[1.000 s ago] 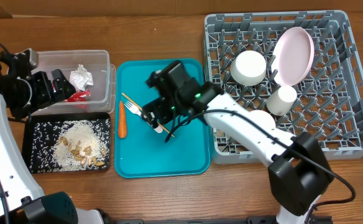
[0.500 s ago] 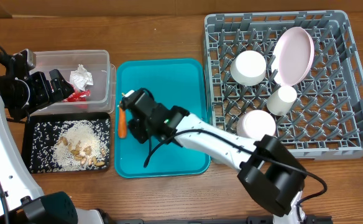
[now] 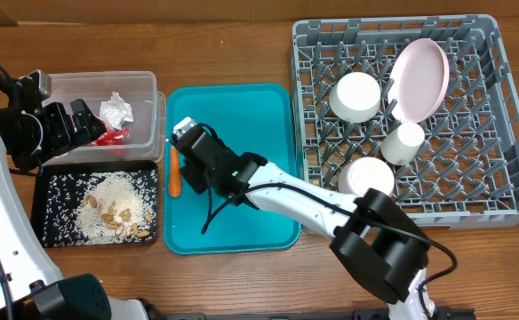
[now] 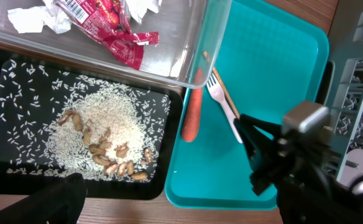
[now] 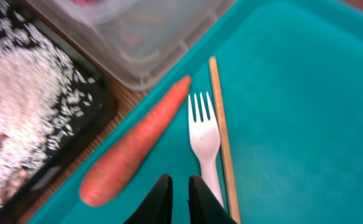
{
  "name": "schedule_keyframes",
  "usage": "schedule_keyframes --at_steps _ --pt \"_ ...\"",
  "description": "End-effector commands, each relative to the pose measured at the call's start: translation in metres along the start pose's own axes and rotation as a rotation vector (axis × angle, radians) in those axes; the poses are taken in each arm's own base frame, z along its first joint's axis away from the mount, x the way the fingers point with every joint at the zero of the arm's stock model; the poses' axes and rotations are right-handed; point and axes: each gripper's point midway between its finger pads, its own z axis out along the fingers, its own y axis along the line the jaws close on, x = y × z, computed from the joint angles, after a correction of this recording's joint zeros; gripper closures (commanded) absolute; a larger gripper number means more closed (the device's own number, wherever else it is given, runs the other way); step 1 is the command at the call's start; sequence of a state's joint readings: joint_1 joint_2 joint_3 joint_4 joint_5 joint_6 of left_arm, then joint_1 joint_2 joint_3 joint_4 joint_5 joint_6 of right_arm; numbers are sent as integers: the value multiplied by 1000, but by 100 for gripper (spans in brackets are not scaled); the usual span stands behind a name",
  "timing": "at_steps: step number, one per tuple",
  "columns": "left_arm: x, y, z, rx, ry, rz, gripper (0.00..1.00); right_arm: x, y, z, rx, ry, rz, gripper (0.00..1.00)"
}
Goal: Sort waste into correct bins and load items into the dishwasher
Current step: 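Lower the right gripper onto the white fork and grasp it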
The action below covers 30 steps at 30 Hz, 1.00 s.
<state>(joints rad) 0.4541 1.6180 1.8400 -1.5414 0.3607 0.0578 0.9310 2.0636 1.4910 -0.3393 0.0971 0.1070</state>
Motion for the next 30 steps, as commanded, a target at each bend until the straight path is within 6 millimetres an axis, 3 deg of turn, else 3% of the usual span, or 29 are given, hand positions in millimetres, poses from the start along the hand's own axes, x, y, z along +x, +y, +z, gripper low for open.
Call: schedule_keyframes --at_steps 1,11,19,25,30 --pt "-4 0 -5 -7 -22 -1 0 12 -4 15 21 28 -8 86" --pt "-4 0 -5 -7 -22 -1 0 14 -5 18 21 29 -7 85" --pt "-4 0 -5 -7 -22 -1 0 29 -6 36 26 60 -22 84" --pt "-4 0 -5 -8 -22 -1 0 26 -5 40 23 40 -31 78" --pt "-4 0 -5 -7 -22 -1 0 31 -7 48 25 47 -30 64"
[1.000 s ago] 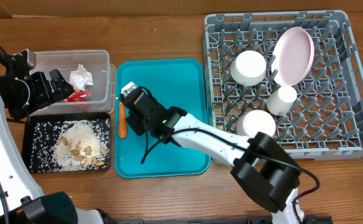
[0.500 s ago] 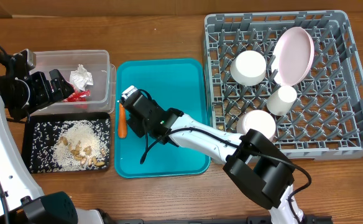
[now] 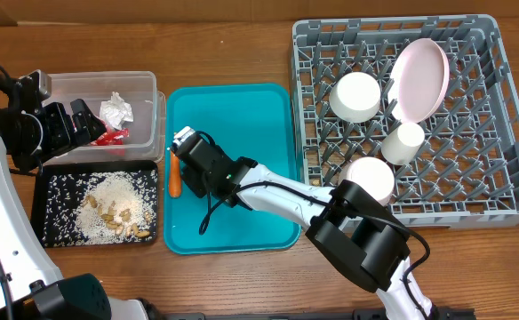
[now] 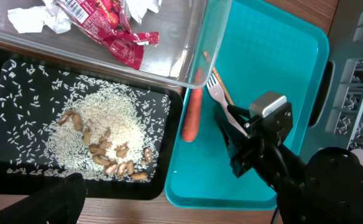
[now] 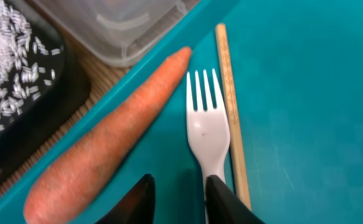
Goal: Sort waste into correct bins and load items into the dishwasher
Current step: 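Lower the right gripper onto the white fork and grasp it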
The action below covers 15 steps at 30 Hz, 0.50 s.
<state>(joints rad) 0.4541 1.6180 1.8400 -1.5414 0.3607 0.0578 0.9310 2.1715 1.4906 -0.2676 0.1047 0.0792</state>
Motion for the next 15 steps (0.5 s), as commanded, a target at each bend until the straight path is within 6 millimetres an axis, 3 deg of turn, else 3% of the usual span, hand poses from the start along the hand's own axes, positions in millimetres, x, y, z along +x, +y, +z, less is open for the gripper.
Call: schedule_keyframes --at_steps 1,15 --pt "-4 0 -5 -7 -22 -1 0 8 -4 11 12 15 1 63" --pt "-4 0 -5 -7 -22 -1 0 17 -8 21 18 32 -3 60"
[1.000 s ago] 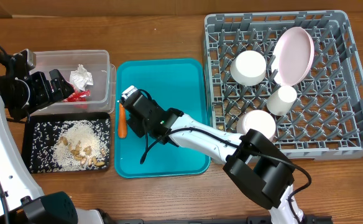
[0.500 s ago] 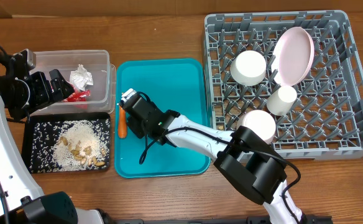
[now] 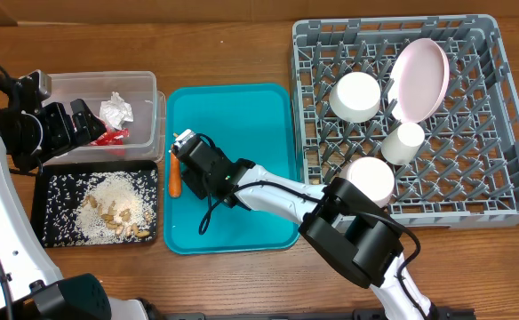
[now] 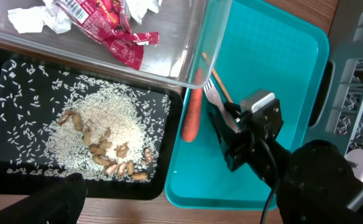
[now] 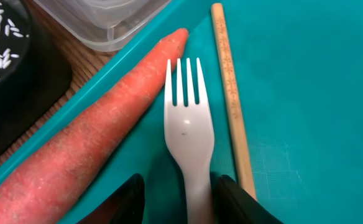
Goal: Sort waste into correct bins and load items into the dishwasher
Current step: 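Lower the right gripper onto the white fork and grasp it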
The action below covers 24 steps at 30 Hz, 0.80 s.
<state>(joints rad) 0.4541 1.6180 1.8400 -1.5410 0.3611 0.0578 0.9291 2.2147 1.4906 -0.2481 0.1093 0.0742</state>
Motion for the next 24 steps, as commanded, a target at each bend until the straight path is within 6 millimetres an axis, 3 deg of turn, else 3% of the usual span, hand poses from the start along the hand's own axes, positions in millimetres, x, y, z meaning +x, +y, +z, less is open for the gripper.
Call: schedule_keyframes --at_steps 1,4,10,24 --pt "-4 0 -5 -8 -21 -1 0 5 -6 6 11 11 4 60" --pt "-4 0 -5 -8 -21 -1 0 7 -7 7 12 17 4 60" --pt "-4 0 -5 -8 -21 -1 0 8 -7 7 13 22 4 79" --pt "-4 0 -5 -8 -21 -2 0 24 -9 6 22 87 -2 78"
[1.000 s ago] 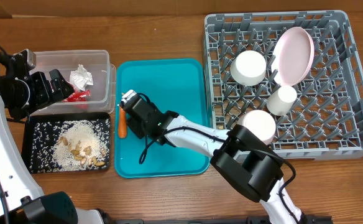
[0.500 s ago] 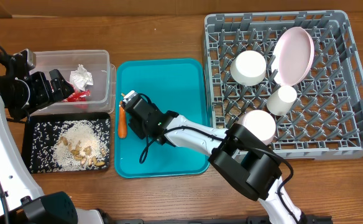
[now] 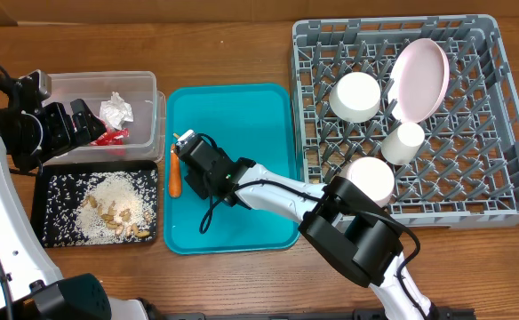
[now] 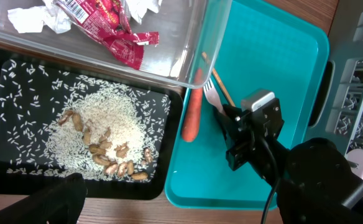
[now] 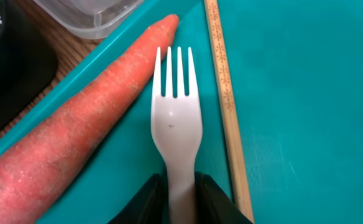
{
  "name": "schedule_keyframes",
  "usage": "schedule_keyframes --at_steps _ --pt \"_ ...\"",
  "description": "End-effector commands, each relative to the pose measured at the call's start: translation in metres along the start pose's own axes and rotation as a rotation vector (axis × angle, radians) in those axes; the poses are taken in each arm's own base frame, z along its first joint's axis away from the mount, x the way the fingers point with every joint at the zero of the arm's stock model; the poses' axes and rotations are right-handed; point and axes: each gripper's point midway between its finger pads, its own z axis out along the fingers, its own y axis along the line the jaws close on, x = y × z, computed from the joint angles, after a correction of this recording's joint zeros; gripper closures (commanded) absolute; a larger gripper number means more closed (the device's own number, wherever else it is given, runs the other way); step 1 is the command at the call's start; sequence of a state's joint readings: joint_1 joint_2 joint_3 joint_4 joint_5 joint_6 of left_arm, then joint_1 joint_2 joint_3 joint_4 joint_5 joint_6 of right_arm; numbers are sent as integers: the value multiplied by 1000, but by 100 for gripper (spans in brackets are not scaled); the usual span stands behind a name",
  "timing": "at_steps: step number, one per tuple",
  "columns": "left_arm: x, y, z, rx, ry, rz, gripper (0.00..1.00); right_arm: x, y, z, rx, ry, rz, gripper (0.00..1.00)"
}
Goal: Sort waste into correct bins and load items into the dishwasher
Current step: 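Lower the right gripper onto the white fork and grasp it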
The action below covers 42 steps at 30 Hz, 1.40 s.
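A white plastic fork (image 5: 175,124) lies on the teal tray (image 3: 242,133), tines pointing away, between an orange carrot (image 5: 69,149) and a wooden chopstick (image 5: 226,99). My right gripper (image 5: 180,194) is shut on the fork's handle, one finger against each side. In the overhead view the right gripper (image 3: 187,149) sits at the tray's left edge beside the carrot (image 3: 175,180). My left gripper (image 3: 80,120) hovers over the clear waste bin (image 3: 144,89); only dark finger edges show in the left wrist view, so its state is unclear. The grey dish rack (image 3: 508,124) holds cups and a pink plate.
A black tray (image 3: 46,227) with rice and peanuts sits at the front left. The clear bin holds crumpled paper (image 3: 115,109) and a red wrapper (image 4: 110,31). White cups (image 3: 357,96) and a pink plate (image 3: 419,78) stand in the rack at the right.
My right gripper's fingers, open on either side of the fork handle, have shut on it. The left arm has not moved.
My right gripper first hung nearly shut above the fork and carrot. It then stood lower and open over the fork's handle, then lower still with the fingers astride the handle. Now the fingers are shut on the handle. The left arm stayed over the bin throughout.
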<state>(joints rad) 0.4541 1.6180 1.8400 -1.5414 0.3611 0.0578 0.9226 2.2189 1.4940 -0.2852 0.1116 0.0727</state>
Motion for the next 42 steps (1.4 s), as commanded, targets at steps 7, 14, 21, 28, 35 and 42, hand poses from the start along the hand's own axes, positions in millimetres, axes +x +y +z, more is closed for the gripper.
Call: schedule_keyframes --at_steps 7,14,21,28,35,42 --pt "-4 0 -5 -8 -21 -1 0 23 -5 5 15 83 -5 79" --pt "-4 0 -5 -8 -22 -1 0 24 -5 5 15 85 -5 89" --pt "-4 0 -5 -8 -21 -1 0 20 -5 5 13 75 -4 96" --pt "-4 0 -5 -8 -21 -1 0 9 5 -12 -42 59 7 96" --pt "-4 0 -5 -8 -21 -1 0 7 10 -22 -77 68 10 96" --pt "-4 0 -5 -8 -21 -1 0 5 10 -27 -78 64 10 96"
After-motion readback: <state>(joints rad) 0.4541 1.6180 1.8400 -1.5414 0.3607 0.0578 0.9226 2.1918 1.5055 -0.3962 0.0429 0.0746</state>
